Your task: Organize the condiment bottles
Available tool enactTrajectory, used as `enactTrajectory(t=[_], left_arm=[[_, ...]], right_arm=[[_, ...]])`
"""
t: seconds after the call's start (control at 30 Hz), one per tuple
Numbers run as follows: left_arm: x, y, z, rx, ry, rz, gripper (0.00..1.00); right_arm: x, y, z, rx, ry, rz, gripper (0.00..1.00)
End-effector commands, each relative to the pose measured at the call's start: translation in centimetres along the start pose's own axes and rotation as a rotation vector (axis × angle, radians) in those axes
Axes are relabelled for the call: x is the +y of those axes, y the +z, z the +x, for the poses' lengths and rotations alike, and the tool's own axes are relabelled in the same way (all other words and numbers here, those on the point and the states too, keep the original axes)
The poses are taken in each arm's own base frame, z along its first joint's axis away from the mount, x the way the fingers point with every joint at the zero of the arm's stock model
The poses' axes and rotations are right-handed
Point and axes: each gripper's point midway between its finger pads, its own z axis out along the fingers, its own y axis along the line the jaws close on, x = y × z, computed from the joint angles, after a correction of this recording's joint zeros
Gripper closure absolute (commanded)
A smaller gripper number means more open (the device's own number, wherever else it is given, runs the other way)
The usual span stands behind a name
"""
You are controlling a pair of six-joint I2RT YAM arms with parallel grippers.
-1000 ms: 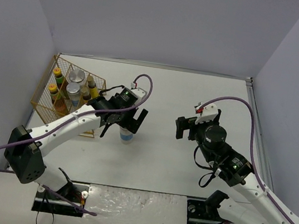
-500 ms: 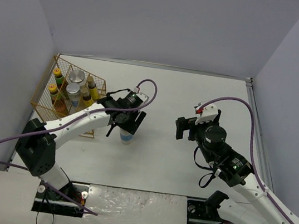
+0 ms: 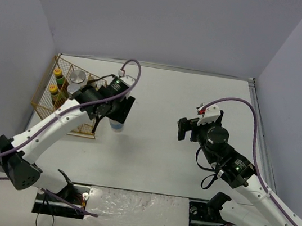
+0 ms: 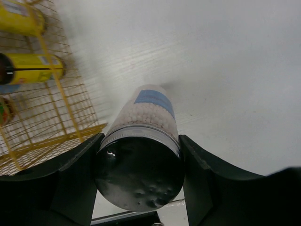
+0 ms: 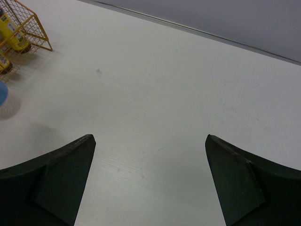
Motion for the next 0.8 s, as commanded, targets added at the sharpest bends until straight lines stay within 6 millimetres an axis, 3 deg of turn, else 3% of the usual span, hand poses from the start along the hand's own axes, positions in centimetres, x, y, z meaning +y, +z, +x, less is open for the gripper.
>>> enactTrajectory(t=[0.0, 0.13, 0.3, 0.6, 0.77], left_arm=[[7.5, -7.0, -3.0, -0.173, -0.173, -0.171, 0.96], [13.1, -9.7, -3.7, -0.233, -0.310, -0.283, 0.98], [16.9, -10.2, -3.7, -0.236, -0.403, -0.352, 0.99], [20.2, -7.8, -2.9, -0.197, -0.480, -0.417, 0.99], [21.1, -5.2, -1.7, -0.165, -0.521, -0.427, 0.99]], right_arm=[[-0.5, 0.0, -2.0, -0.070, 0.037, 0.026, 0.00], [-0.5, -0.1, -2.1, -0.076, 0.040, 0.024, 0.00], [-0.5, -0.2, -2.1, -0.077, 0.043, 0.025, 0.00], [-0.6, -0.3, -2.1, -0.080, 0.046, 0.024, 0.00], [-0.5, -0.1, -2.0, -0.074, 0.040, 0.022, 0.00]])
